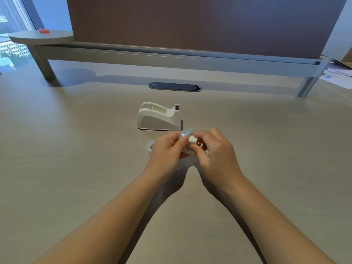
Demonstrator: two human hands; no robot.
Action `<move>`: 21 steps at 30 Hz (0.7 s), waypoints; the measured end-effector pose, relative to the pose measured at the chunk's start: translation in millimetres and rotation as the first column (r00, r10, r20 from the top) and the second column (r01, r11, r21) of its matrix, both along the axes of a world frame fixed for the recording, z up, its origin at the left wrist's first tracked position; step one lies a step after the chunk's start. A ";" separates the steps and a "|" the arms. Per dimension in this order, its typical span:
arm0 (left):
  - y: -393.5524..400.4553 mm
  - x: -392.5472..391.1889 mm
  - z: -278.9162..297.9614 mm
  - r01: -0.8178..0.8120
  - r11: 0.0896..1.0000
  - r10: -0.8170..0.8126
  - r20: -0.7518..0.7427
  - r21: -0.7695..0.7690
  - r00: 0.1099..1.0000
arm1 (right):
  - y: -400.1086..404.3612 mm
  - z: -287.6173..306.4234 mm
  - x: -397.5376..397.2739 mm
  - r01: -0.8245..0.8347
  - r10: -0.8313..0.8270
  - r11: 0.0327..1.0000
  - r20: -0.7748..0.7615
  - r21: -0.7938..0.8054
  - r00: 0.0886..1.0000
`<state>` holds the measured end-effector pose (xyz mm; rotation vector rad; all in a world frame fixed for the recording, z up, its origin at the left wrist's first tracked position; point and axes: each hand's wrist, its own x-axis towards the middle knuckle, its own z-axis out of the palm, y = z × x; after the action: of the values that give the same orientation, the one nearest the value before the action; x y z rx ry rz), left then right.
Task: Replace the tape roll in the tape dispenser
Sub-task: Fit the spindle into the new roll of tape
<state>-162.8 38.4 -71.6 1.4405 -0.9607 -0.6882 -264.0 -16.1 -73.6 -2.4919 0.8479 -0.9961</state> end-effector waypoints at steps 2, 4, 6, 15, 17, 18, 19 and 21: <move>-0.9 -1.2 -1.2 -0.011 1.000 0.012 0.007 -0.011 1.000 | -0.3 -0.3 0.3 0.021 -0.020 1.000 0.003 -0.010 1.000; -1.0 -2.6 -0.8 -0.015 1.000 0.016 0.045 -0.026 0.999 | -0.4 -0.3 0.1 0.043 -0.042 0.999 0.012 -0.016 0.999; -0.7 -3.1 0.1 -0.002 0.999 0.005 0.087 -0.038 0.996 | -0.2 0.4 -0.3 0.046 -0.046 0.999 0.015 -0.013 0.999; -7.5 0.8 0.0 0.150 0.984 -0.175 -0.325 -0.101 0.929 | -4.9 5.6 -0.2 0.051 -0.145 0.928 0.231 0.369 0.962; -7.9 3.1 -1.7 0.164 0.979 -0.197 -0.371 -0.119 0.908 | -3.8 4.1 1.3 0.066 -0.137 0.947 0.212 0.314 0.967; -7.9 4.4 -2.6 0.166 0.978 -0.203 -0.384 -0.128 0.901 | -3.3 3.6 1.7 0.077 -0.133 0.961 0.198 0.266 0.971; -8.0 5.1 -3.1 0.169 0.977 -0.208 -0.392 -0.134 0.896 | -3.0 3.2 2.3 0.087 -0.128 0.972 0.181 0.217 0.975; -7.8 4.7 -3.5 0.165 0.978 -0.204 -0.393 -0.131 0.897 | -2.8 2.7 2.3 0.091 -0.108 0.987 0.128 0.135 0.986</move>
<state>-158.1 30.6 -75.1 1.0717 -0.7944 -1.0232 -261.7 -18.8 -70.8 -2.2660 0.9699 -1.0926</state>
